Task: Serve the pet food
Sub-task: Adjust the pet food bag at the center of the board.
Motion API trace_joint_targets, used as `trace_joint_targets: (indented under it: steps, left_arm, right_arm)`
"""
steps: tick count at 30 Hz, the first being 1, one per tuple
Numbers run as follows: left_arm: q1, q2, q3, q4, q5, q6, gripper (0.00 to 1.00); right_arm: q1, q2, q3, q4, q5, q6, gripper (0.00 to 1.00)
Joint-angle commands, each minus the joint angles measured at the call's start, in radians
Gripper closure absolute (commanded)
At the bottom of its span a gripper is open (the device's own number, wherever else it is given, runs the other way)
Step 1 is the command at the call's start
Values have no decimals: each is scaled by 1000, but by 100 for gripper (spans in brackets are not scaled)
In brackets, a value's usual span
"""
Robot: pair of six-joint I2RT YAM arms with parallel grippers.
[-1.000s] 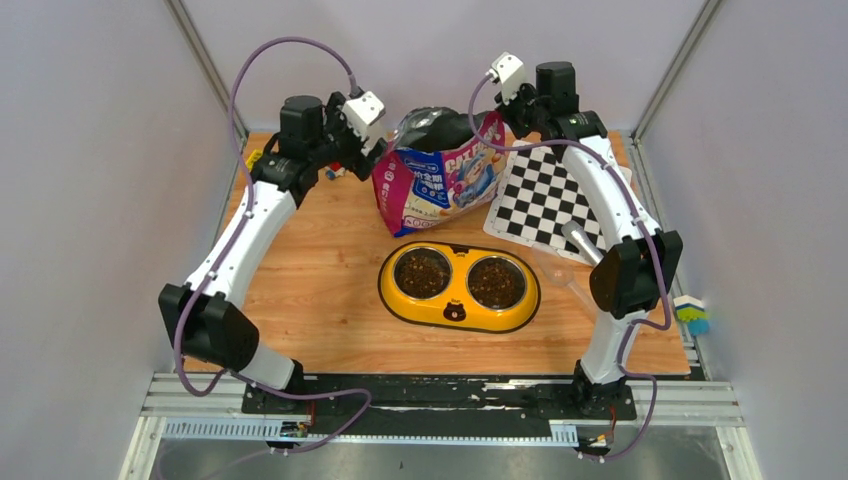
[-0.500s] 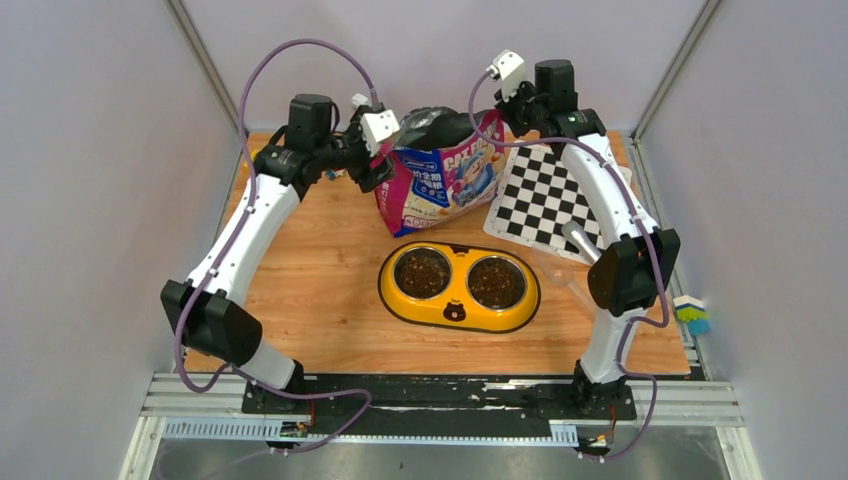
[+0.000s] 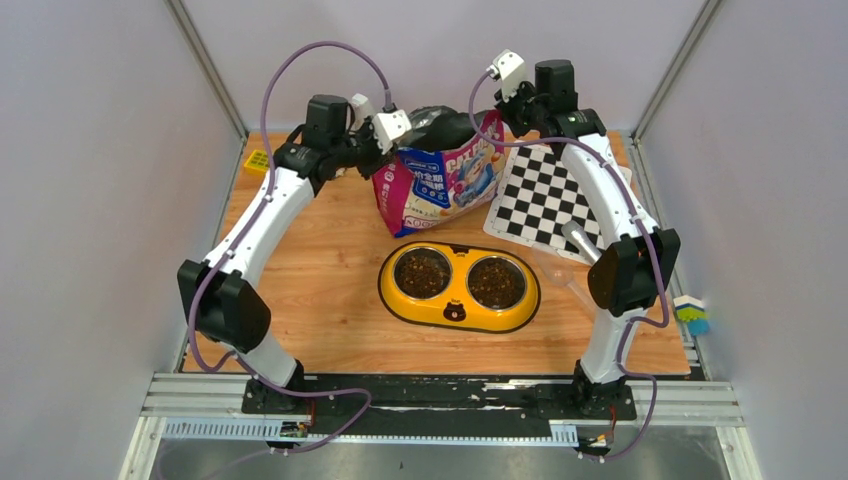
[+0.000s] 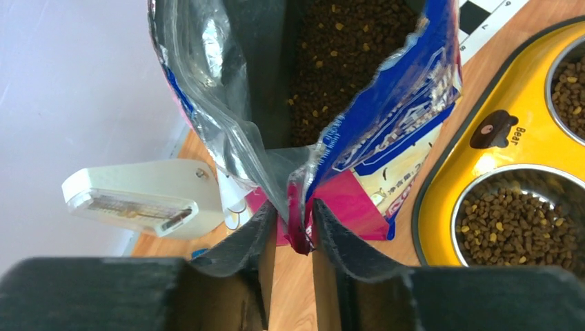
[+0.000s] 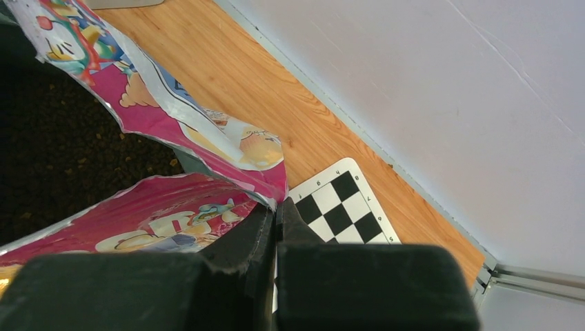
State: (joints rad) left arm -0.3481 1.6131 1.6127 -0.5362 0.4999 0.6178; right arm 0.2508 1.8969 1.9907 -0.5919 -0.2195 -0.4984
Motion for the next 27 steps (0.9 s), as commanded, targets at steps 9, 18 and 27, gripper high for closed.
trace_joint_targets:
  steps: [9,18,27]
  left_arm:
    - [-42,15,148,-42,-127,-22,100]
    - [-40,11,433,-128,-259,-96,100]
    - [-41,13,505,-112,-392,-93,100]
  right_arm:
    - [-5,-75,47,160,2,-34,100]
    - [-5,-96,58,197,54,-52,100]
    - [-5,-170,-37,364,97,-31,100]
